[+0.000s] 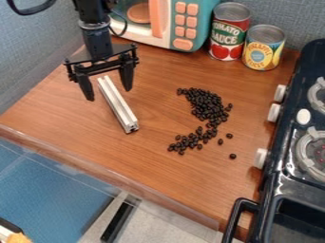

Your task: Sweep into pile

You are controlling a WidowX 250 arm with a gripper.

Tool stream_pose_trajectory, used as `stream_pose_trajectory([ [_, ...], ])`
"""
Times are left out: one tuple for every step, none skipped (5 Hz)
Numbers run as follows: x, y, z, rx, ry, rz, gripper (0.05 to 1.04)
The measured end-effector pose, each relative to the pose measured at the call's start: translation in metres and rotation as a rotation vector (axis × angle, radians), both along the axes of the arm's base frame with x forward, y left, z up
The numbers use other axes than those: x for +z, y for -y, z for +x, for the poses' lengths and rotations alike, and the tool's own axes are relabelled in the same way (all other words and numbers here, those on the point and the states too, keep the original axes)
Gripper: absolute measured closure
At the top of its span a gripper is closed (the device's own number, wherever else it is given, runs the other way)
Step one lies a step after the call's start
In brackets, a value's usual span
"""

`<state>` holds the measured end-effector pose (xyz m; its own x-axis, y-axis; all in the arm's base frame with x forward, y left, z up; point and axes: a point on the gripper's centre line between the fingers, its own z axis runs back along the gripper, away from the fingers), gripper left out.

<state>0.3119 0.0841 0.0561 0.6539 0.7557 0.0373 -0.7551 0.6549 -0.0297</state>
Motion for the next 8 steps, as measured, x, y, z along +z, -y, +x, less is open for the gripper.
stream_pose_trajectory([
  [-0.004, 0.003, 0.004, 0.005, 0.005, 0.009, 0.084],
  [-0.013, 0.006, 0.007, 0.001, -0.001, 0.031, 0.083],
  [-0.019, 0.006, 0.011, -0.001, 0.008, 0.056, 0.084],
  [-0.027, 0.006, 0.011, 0.008, -0.008, 0.071, 0.084],
  [-0.035, 0.006, 0.010, 0.008, -0.027, 0.080, 0.109],
  [-0.037, 0.004, 0.011, 0.004, -0.030, 0.090, 0.233],
  [-0.040, 0.003, 0.011, -0.005, -0.036, 0.093, 0.549],
  [-0.041, 0.000, 0.010, -0.014, -0.040, 0.091, 0.704],
])
